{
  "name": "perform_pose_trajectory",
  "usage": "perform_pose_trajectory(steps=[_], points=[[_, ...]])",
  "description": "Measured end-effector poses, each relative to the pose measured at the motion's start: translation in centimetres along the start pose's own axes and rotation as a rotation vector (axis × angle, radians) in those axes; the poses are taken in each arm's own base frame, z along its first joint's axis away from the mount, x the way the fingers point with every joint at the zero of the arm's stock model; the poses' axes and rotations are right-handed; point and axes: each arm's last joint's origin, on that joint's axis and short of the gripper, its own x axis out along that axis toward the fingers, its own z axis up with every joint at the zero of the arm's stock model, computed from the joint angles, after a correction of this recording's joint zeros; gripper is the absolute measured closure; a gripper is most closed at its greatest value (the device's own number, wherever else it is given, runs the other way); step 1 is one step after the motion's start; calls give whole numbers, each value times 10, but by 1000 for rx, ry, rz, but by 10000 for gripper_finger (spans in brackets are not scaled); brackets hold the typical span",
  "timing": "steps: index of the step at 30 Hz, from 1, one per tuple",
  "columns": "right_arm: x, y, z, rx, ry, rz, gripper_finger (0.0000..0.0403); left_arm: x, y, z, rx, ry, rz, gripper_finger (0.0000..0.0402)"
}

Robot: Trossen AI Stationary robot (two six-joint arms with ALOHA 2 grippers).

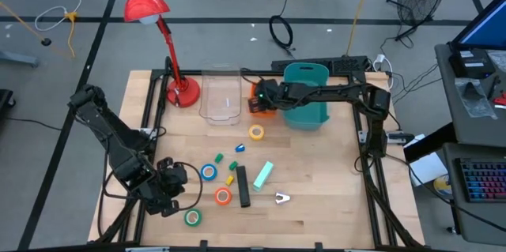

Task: Pick and place Stapler, Stapler remover, tape
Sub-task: Put the violet staple remover into the orange bin

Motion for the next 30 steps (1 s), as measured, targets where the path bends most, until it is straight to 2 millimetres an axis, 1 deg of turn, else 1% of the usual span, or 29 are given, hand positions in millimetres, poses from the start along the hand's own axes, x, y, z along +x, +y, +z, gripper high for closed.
perform_pose_trajectory(steps=[2,4,8,10,14,16,19,22,24,26,30], points=[[-9,9,6,4,-36,103,265,0,0,0,2,-11,5,380],[-26,23,15,21,-122,249,259,0,0,1,4,-29,11,380],[-75,50,30,28,-308,544,255,0,1,3,8,-64,29,380],[-102,58,35,26,-397,669,256,0,2,5,12,-77,36,380],[-155,74,32,34,-516,918,260,2,4,10,27,-88,48,380],[-177,81,25,-8,-488,1073,263,2,6,13,32,-91,54,380],[-200,92,3,-137,-338,1290,263,3,8,18,38,-97,62,380],[-216,104,-34,-215,-142,1379,264,4,11,23,30,-101,70,380],[-226,111,-64,-248,-41,1380,264,5,13,26,29,-107,73,380],[-233,116,-95,-268,24,1337,264,6,14,31,23,-109,68,380],[-243,115,-145,-289,92,1170,264,8,16,42,24,-104,24,380]])
